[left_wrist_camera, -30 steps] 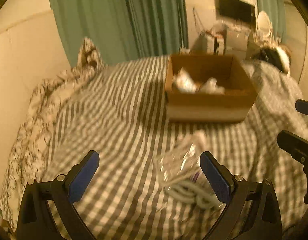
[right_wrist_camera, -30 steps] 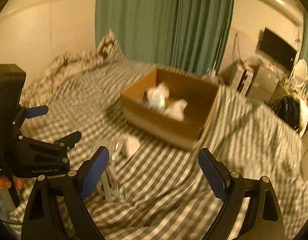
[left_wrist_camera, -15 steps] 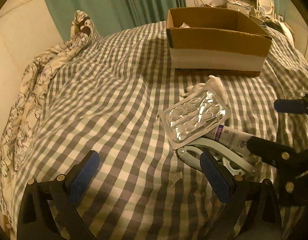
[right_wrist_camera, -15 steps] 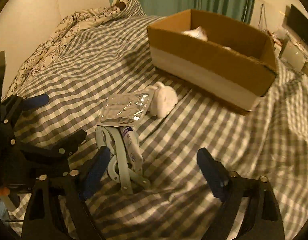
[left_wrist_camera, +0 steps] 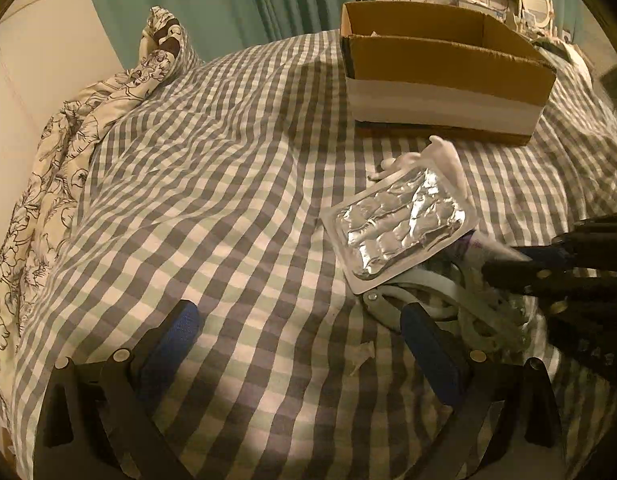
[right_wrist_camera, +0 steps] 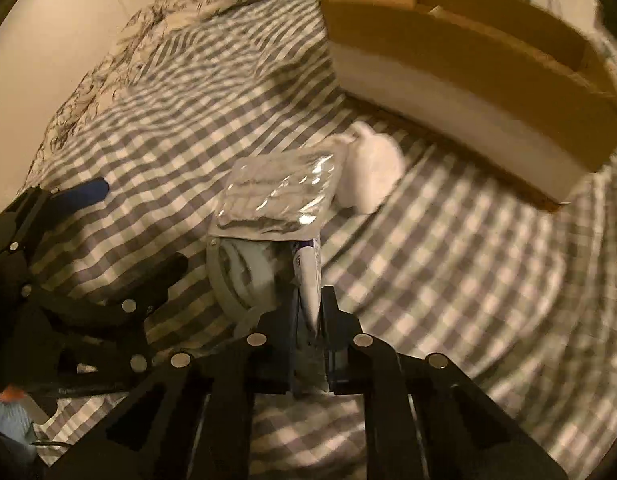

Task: Organize objects
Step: 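Grasp the white toothpaste tube with the right tool, then grasp the blue blister card with the left tool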

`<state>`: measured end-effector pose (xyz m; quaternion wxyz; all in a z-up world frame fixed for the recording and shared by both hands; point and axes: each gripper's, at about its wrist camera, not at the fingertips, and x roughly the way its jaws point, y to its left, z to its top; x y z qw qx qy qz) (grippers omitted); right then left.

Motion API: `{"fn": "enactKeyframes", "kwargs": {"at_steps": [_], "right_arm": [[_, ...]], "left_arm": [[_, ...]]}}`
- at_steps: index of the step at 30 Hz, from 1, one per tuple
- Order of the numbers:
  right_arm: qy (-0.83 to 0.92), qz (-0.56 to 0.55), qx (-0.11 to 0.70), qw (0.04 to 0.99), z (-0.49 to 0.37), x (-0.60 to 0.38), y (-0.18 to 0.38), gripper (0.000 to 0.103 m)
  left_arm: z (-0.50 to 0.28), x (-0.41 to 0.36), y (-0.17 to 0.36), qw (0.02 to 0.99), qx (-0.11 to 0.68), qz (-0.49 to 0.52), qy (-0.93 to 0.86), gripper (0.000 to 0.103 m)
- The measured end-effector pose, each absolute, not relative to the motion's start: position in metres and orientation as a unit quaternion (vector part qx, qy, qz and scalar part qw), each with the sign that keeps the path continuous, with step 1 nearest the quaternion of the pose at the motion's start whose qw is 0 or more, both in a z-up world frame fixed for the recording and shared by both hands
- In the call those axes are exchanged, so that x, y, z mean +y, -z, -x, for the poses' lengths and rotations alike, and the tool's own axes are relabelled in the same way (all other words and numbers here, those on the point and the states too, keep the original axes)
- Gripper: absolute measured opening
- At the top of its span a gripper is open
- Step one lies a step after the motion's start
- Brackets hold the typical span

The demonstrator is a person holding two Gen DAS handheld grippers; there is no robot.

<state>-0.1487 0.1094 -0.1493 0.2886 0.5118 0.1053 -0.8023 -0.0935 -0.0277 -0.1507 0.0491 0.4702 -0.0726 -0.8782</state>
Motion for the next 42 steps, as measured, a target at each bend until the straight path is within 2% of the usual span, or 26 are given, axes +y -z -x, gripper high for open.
{"fn": "enactKeyframes", "kwargs": {"at_steps": [10, 17, 23, 25, 26, 30, 33, 35, 39, 42], "right_arm": [[0.873, -0.418, 0.128, 0.215, 0.13, 0.147, 0.093, 0.01], [0.873, -0.426, 0.103, 0.215, 0.139, 0.158, 0.097, 0.01], [0.872, -0.43, 0.092, 0.217, 0.141, 0.161, 0.1, 0.01], [0.871, -0.431, 0.089, 0.217, 0.141, 0.162, 0.1, 0.01], [0.871, -0.431, 0.089, 0.217, 0.141, 0.162, 0.1, 0.01], [0.872, -0.429, 0.091, 0.216, 0.141, 0.162, 0.1, 0.01], [0.874, -0.426, 0.094, 0.214, 0.139, 0.161, 0.098, 0.009], [0.877, -0.421, 0.097, 0.211, 0.136, 0.161, 0.096, 0.009], [0.883, -0.408, 0.105, 0.207, 0.13, 0.16, 0.086, 0.01], [0.89, -0.391, 0.112, 0.203, 0.123, 0.16, 0.074, 0.009]], "left_arm": [[0.119, -0.01, 0.149, -0.001, -0.052, -0.466, 0.883, 0.103], [0.136, 0.02, 0.172, -0.018, -0.112, -0.479, 0.87, 0.103], [0.15, 0.024, 0.177, -0.019, -0.117, -0.473, 0.873, 0.1], [0.153, 0.025, 0.176, -0.024, -0.12, -0.47, 0.874, 0.086], [0.154, 0.026, 0.176, -0.029, -0.122, -0.47, 0.874, 0.082], [0.156, 0.027, 0.176, -0.037, -0.122, -0.469, 0.874, 0.05], [0.153, 0.025, 0.17, -0.039, -0.12, -0.465, 0.876, 0.036], [0.151, 0.024, 0.165, -0.033, -0.123, -0.458, 0.88, 0.021], [0.143, 0.016, 0.142, -0.02, -0.116, -0.44, 0.89, 0.008], [0.138, 0.011, 0.125, -0.016, -0.104, -0.424, 0.9, 0.007]]}}
